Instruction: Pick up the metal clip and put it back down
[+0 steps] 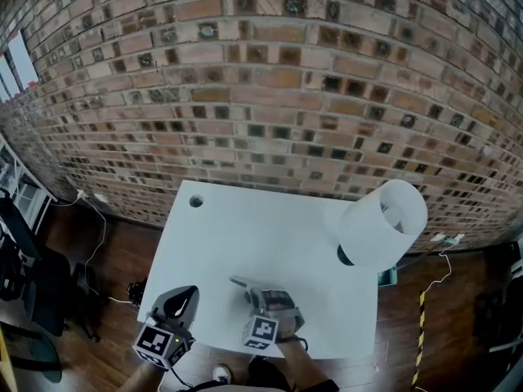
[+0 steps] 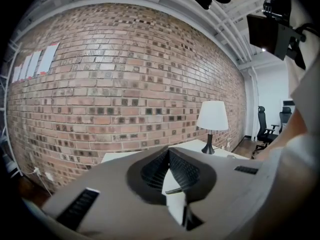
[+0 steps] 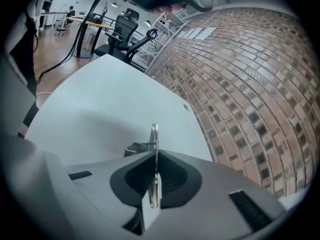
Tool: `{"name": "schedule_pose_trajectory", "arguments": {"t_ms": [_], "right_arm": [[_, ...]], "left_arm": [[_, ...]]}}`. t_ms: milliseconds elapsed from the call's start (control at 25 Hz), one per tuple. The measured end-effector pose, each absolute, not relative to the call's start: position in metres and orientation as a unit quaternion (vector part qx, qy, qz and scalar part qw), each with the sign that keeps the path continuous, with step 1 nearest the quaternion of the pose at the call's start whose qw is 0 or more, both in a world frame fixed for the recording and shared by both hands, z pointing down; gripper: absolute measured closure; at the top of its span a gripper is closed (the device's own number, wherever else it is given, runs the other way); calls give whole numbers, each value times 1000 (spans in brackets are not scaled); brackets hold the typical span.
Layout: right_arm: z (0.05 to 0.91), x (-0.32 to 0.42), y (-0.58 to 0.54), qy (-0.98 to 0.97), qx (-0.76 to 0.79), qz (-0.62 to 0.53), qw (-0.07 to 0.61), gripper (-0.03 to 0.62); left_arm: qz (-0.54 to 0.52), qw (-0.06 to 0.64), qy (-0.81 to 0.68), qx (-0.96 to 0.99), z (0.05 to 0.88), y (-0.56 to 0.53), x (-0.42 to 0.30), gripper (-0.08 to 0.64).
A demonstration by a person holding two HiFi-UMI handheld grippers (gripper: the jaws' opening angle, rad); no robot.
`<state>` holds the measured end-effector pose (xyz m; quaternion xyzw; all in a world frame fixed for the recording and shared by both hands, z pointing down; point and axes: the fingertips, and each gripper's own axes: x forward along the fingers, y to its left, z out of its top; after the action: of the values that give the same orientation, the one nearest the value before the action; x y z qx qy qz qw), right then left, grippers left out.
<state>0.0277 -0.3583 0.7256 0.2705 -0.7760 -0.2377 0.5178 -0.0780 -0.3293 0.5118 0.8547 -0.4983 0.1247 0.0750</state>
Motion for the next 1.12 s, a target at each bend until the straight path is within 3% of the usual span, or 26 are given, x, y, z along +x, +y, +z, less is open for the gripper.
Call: {"name": "schedule_pose_trajectory", "arguments": {"t_ms": [400,640,1120], "right_arm": [[735,29,-354,-763,259,-263,530,578],[749,32,-342,-756,233,-264,552,499],[704,62,-324,-766,327,-206,514,483]], "left_arm": [[151,54,-474,866,511,-322,-62,549],[159,37,-461,872,509,-313,-57,549],[150,25,-451,879,497,-295,-61,549]]}}
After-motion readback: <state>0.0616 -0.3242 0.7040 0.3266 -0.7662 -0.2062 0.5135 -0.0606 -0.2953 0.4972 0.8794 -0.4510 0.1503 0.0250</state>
